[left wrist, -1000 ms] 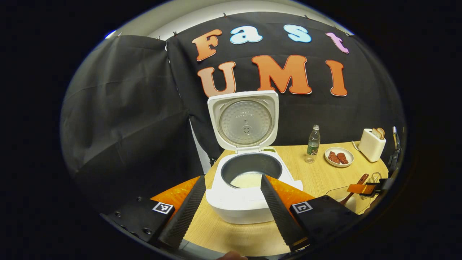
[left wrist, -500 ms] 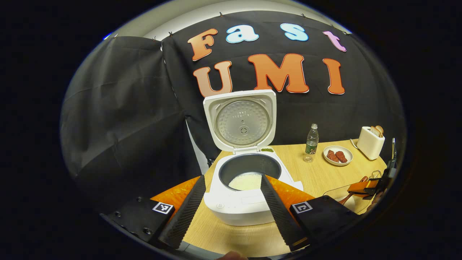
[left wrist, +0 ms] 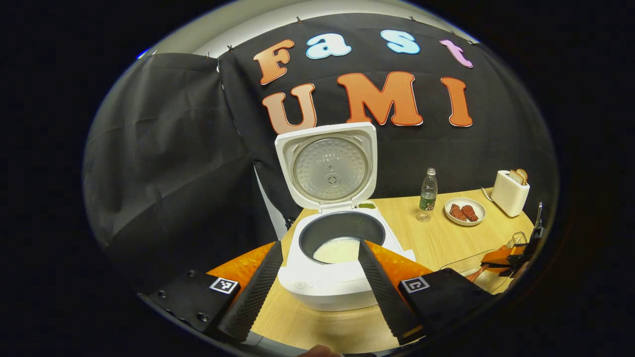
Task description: Close the left gripper, press the button to open the rice cooker; take a wooden spoon from the chopstick holder with the right hand, scoop a spoonful of rice and pour it into the rice cooker, then put the wooden spoon back into the chopstick holder.
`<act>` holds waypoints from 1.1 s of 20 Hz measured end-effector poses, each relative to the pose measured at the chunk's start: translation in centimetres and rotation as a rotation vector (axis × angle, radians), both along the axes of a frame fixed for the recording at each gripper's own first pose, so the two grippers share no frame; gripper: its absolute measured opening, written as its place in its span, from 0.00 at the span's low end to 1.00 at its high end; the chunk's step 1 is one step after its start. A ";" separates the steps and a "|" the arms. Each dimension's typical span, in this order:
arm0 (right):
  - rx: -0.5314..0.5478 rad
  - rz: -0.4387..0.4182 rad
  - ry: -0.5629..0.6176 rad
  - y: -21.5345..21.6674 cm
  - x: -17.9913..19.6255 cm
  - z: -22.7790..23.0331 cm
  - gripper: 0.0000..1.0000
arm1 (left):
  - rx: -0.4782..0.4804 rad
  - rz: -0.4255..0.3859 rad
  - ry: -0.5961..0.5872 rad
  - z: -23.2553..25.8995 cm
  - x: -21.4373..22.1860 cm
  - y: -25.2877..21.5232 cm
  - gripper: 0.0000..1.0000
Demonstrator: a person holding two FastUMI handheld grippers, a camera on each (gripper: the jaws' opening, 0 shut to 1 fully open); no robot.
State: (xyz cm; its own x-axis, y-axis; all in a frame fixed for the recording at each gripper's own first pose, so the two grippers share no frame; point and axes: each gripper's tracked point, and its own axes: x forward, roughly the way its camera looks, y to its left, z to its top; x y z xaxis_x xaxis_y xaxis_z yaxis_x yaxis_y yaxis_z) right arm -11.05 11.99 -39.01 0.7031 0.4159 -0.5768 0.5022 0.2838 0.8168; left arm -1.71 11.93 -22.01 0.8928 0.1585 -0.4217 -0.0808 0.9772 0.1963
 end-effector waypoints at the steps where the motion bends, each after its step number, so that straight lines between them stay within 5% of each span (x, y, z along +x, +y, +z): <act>1: 0.018 -0.014 -0.011 -0.5 0.1 0.5 0.08 | -0.002 -0.002 -0.004 0.1 0.2 -0.2 1.00; 14: 0.326 -0.178 -0.066 -5.1 2.9 6.3 0.07 | -0.032 0.029 -0.066 1.4 0.5 -1.4 1.00; 22: 0.457 -0.108 -0.118 -0.5 7.8 13.2 0.08 | -0.063 0.090 -0.150 3.9 -1.2 0.9 1.00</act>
State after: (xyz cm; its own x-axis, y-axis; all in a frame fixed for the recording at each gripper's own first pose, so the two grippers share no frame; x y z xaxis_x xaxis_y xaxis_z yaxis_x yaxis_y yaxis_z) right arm -3.24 11.46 -25.83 0.8059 0.5289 -0.2661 0.4057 -0.1659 0.8988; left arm -2.89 12.80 -18.09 0.9298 0.2175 -0.2969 -0.1917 0.9748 0.1138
